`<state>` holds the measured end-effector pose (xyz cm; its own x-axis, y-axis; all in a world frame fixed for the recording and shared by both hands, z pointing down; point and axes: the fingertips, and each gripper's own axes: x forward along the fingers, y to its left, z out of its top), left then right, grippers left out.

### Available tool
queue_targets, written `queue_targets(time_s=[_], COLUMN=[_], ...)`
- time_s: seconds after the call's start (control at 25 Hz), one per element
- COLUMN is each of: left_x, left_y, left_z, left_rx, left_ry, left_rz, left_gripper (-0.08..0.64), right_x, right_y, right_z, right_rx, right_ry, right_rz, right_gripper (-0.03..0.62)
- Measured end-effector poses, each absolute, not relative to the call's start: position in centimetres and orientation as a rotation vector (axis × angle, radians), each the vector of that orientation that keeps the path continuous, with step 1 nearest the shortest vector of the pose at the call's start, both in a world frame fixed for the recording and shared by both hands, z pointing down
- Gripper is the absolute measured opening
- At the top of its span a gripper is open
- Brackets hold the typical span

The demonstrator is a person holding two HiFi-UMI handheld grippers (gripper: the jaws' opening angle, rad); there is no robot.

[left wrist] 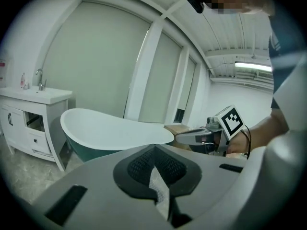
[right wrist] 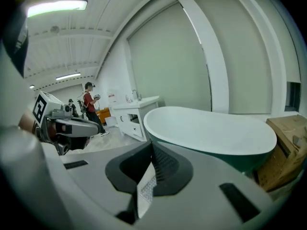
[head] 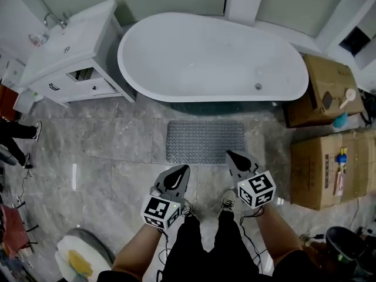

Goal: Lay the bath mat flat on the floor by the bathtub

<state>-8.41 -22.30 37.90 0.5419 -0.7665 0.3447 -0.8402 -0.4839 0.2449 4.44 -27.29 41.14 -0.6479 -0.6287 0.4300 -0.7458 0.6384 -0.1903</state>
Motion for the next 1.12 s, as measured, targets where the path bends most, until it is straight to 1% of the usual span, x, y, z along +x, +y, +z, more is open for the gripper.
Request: queue_targets(time_s=[0.32, 0.52, 0.76, 1.12], left_x=[-9.1, -9.9, -9.3, -8.1], left_y=[-18.1, -15.7, -12.9, -8.0], left_z=[26.5, 21.2, 20.3, 21.7], left_rx=[2.475, 2.572, 2.622, 2.625], left_ry=[-1.334, -1.306, -1.183, -1.053], left_rz=[0.180, 0.142, 0.128, 0.161], left_gripper=[0.015, 0.015, 0.015, 0.015], right_x=[4.7, 4.8, 5.5, 5.9], right_y=[-23.8, -21.2, -17.2, -10.1], right_z=[27.7, 22.2, 20.3, 22.4], right_rx=[1.202, 1.271, 1.377, 1.385], right_ry=[-2.641, -2.676, -2.649, -2.588], right_rz=[0.413, 0.362, 0.353, 0.416], right_gripper=[0.017, 0.017, 0.017, 0.017])
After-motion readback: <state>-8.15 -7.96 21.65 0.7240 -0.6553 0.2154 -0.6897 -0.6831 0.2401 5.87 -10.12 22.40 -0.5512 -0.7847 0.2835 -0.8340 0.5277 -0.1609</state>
